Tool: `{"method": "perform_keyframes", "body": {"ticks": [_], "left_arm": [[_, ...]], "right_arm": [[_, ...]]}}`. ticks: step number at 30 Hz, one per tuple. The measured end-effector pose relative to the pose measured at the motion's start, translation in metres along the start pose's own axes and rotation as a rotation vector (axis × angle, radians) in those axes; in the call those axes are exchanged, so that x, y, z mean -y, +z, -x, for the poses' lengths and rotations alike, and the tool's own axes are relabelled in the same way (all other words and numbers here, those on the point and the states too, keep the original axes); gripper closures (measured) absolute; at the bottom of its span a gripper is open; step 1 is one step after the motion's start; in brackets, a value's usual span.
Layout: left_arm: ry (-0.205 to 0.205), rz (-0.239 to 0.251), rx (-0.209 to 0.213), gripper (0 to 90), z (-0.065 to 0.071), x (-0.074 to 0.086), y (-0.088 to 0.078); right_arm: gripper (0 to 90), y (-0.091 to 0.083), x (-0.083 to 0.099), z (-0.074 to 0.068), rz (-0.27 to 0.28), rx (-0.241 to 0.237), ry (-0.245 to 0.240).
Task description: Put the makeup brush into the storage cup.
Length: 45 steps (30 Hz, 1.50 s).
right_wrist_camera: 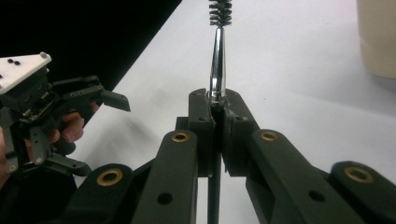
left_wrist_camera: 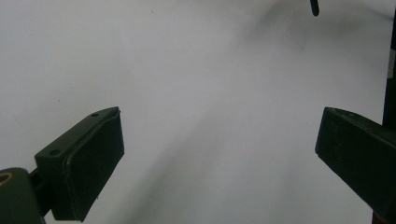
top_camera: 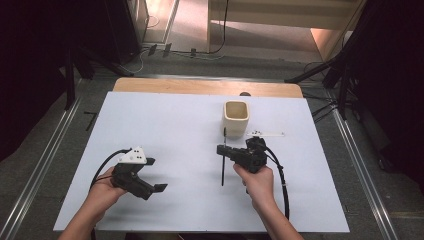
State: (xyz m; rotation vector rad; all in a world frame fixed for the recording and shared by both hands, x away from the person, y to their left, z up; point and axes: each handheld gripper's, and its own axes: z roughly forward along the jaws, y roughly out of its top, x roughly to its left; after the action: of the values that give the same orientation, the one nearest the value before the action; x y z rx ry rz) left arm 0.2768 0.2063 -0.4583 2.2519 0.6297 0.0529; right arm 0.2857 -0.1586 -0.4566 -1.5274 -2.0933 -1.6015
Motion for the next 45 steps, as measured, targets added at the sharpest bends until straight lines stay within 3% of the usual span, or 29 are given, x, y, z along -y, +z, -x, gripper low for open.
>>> {"method": "perform_keyframes", "body": {"ticks": [13,37,45], "left_arm": [[-0.009,0.005,0.012,1.4,-0.001,0.0,-0.001],[-0.013,0.003,0.004,1.3,-0.002,0.001,-0.005],[-0.021,0.029,0.001,1.3,-0.002,0.003,-0.006]], "right_arm": [[85.5,-0.007,-0.004,0.006,0.0,0.035,-0.024],[85.5,-0.012,-0.012,0.017,0.002,0.059,-0.026],[85.5,-0.012,-0.018,0.019,0.003,0.065,-0.032]]}}
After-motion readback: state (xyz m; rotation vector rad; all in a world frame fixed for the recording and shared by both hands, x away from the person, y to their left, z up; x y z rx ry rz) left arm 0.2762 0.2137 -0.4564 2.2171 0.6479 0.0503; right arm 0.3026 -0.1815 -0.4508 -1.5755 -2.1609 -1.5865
